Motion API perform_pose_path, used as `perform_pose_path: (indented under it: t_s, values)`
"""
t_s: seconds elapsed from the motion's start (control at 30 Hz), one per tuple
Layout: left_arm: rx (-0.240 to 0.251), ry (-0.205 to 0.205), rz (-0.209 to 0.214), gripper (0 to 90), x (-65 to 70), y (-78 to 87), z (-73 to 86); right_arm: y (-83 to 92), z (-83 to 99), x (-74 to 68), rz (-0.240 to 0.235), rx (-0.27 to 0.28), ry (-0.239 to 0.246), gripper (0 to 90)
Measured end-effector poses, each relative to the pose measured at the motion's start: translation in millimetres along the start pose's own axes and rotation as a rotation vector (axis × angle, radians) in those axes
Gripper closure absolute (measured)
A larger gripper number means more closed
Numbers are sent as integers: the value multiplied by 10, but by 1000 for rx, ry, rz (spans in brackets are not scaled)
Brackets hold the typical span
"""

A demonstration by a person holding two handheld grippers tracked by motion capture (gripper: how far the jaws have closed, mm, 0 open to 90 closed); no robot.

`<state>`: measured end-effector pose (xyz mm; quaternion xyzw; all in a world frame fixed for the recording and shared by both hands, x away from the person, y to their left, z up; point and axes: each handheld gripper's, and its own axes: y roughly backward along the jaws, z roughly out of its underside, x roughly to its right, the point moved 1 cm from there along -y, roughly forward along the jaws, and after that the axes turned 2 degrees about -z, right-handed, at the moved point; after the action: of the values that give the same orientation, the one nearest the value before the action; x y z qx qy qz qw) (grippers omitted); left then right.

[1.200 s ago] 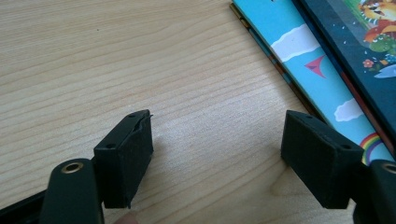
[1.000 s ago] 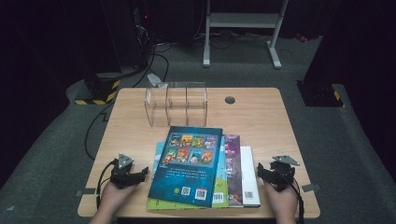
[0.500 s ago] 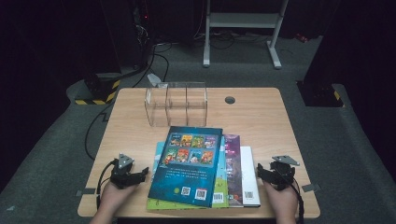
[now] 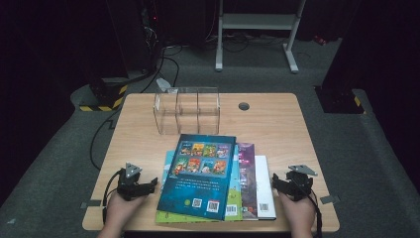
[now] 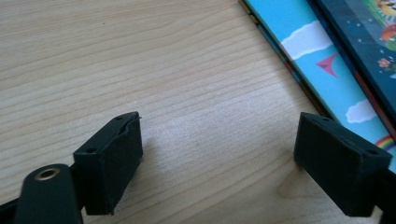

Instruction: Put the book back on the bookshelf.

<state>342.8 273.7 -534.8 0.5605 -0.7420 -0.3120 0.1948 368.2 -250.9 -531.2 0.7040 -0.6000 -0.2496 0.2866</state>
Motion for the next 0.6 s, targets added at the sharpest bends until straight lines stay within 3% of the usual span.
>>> perform_pose_path:
  t_s: [0.07,0.2,0.3,0.5,0.6]
  values:
    - [27,-28,-65,144,-2,2,2,0,0,0,0,0,0,155]
    - [22,-39,-78,143,-22,12,4,0,0,-3,2,1,-1,156]
    - [3,-46,-55,132,-40,26,3,0,-3,2,-3,-1,5,159]
    - [-81,32,9,28,-131,12,8,13,-15,7,-3,-9,17,184]
    - [-97,21,16,3,-140,16,1,31,-17,-10,-7,-3,36,188]
